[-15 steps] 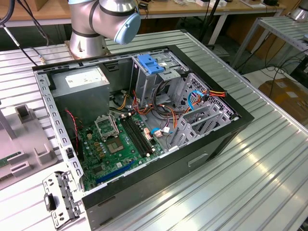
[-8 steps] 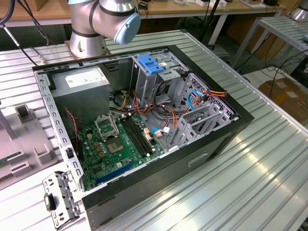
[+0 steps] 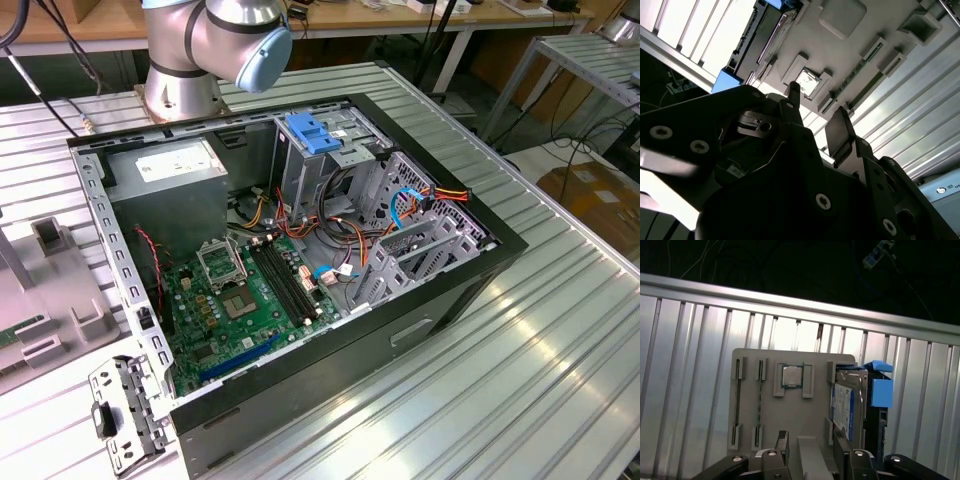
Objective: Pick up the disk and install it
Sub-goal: 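Pick up the disk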
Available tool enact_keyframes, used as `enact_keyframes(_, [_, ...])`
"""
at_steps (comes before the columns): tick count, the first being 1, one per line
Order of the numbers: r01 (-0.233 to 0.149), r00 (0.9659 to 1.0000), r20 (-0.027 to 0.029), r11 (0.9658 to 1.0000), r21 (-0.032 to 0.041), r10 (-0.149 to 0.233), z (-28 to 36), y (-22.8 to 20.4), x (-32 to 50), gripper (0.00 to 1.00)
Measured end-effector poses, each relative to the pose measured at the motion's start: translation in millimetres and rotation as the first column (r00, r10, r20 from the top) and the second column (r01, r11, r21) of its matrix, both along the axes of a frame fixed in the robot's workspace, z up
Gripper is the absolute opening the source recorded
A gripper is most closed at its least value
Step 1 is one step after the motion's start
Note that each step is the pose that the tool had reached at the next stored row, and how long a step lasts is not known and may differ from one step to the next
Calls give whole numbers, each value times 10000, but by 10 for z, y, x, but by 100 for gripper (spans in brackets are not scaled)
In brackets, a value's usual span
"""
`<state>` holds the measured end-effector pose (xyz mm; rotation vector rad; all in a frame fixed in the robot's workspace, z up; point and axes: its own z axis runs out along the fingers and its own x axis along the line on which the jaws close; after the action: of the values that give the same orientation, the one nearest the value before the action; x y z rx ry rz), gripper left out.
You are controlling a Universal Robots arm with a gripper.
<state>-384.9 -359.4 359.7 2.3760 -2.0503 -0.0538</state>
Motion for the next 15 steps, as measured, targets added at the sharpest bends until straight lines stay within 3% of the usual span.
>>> enact_keyframes(12, [0, 10000, 0, 10000, 0, 0, -14, 109, 0, 48])
enact_keyframes(15, [0, 10000, 0, 10000, 0, 0, -19, 155, 0, 48])
